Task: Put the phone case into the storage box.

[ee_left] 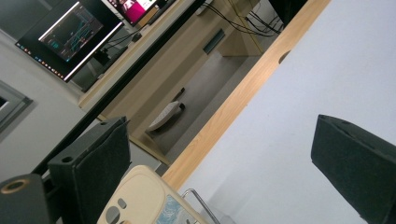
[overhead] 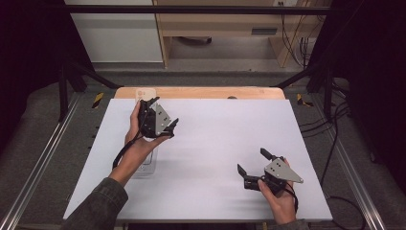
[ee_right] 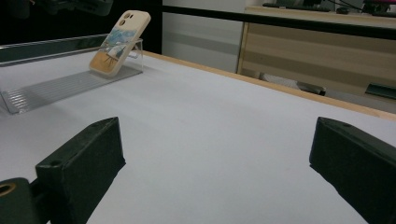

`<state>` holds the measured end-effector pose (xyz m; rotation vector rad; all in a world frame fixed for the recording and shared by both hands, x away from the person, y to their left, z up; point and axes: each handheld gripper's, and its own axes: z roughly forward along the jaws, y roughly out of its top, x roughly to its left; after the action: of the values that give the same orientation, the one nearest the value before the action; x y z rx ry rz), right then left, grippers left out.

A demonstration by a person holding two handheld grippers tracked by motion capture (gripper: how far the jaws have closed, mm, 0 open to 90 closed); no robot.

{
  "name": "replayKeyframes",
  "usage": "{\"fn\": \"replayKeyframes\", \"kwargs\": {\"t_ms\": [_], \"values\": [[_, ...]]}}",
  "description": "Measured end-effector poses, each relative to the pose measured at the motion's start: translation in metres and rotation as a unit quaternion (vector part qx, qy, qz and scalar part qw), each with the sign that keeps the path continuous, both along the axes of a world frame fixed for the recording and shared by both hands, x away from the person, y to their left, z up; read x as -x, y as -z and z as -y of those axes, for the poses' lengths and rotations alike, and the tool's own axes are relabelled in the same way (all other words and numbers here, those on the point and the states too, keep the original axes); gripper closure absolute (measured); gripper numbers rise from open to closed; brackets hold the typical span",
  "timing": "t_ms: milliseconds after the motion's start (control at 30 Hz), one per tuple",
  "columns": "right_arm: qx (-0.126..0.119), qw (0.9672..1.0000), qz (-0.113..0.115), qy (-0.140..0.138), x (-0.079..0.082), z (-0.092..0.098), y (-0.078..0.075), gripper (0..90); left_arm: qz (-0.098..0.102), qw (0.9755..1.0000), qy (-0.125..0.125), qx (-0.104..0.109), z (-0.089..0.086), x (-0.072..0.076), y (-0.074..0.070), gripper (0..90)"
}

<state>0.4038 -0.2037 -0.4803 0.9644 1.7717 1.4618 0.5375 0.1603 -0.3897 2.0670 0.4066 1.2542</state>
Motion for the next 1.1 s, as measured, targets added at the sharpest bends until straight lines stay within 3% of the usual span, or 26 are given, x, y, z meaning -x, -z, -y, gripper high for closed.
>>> {"fn": "replayKeyframes", "kwargs": {"t_ms": [133,233,333,800,1100], "values": [[0.002,1.0000,0.000,0.000,0.000,0.000,0.000,2.8,-0.002,0.9999,0.011,-0.005,0.002,0.007,0.003,4.4],[0.002,1.0000,-0.001,0.000,0.000,-0.001,0.000,2.7,-0.003,0.9996,0.018,-0.023,0.004,0.011,0.005,4.4],[0.003,1.0000,-0.001,0.000,0.000,-0.001,0.000,2.7,-0.004,0.9992,0.026,-0.029,0.007,0.015,0.006,4.6],[0.002,1.0000,0.001,0.002,0.000,0.000,0.000,2.7,-0.002,0.9982,0.047,-0.038,0.014,0.042,0.005,4.7],[0.002,1.0000,0.001,0.001,0.001,0.000,0.000,2.7,0.002,0.9982,0.054,-0.025,0.010,0.060,0.001,4.6]]}}
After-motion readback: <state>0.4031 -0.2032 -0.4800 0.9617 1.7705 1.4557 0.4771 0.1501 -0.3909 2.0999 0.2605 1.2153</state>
